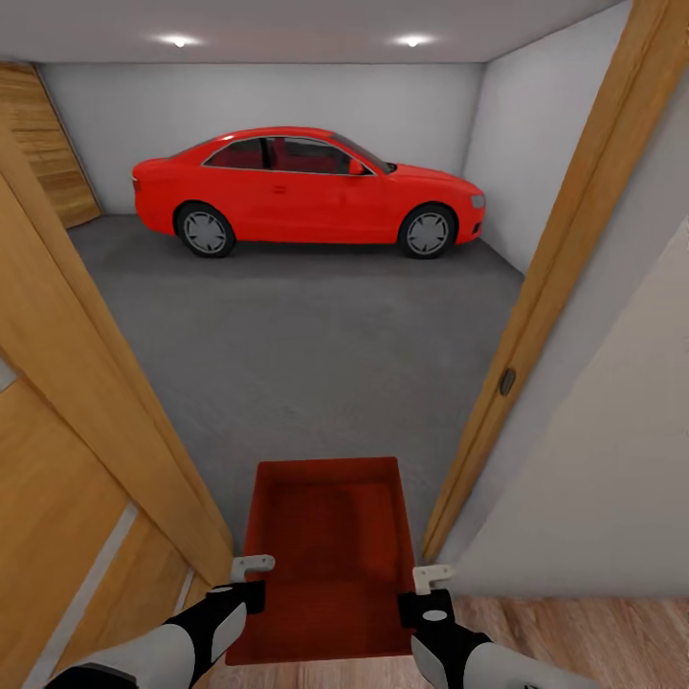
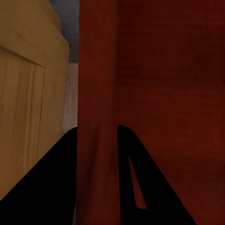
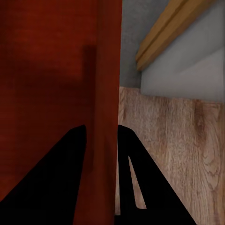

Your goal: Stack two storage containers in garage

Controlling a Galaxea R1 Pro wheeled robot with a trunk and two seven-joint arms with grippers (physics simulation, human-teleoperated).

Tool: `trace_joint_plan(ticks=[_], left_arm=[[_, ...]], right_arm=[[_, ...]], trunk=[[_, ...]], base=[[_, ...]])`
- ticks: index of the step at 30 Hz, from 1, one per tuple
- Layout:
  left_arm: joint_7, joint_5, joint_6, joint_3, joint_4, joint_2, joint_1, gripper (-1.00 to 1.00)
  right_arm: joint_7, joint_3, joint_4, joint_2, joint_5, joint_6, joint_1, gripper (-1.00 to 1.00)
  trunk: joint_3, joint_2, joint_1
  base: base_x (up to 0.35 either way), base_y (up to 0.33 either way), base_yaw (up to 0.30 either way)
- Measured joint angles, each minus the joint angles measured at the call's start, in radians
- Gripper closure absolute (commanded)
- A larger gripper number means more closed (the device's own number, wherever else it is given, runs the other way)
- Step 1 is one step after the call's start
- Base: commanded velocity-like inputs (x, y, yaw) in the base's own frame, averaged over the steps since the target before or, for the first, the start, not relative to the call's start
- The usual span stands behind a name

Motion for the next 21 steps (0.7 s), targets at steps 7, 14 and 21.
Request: trace_joint_plan(ticks=[7, 14, 21], left_arm=[[-0.001, -0.001, 0.0, 0.001, 0.0, 0.001, 0.0, 1.0], [0.0, 0.0, 0.0, 0.0, 0.0, 0.0, 0.0, 1.0], [0.0, 0.0, 0.0, 0.0, 0.0, 0.0, 0.0, 1.0]], right_arm=[[0.0, 0.001, 0.0, 0.0, -0.001, 0.0, 0.0, 1.0], [0.0, 0.0, 0.0, 0.0, 0.0, 0.0, 0.0, 1.0], [0.0, 0.0, 0.0, 0.0, 0.0, 0.0, 0.0, 1.0]], trunk=[[0.0, 0.0, 0.0], [0.0, 0.0, 0.0], [0.0, 0.0, 0.0]], base=[[0.036, 0.124, -0.005], [0.053, 0.144, 0.0], [0.003, 0.007, 0.0]])
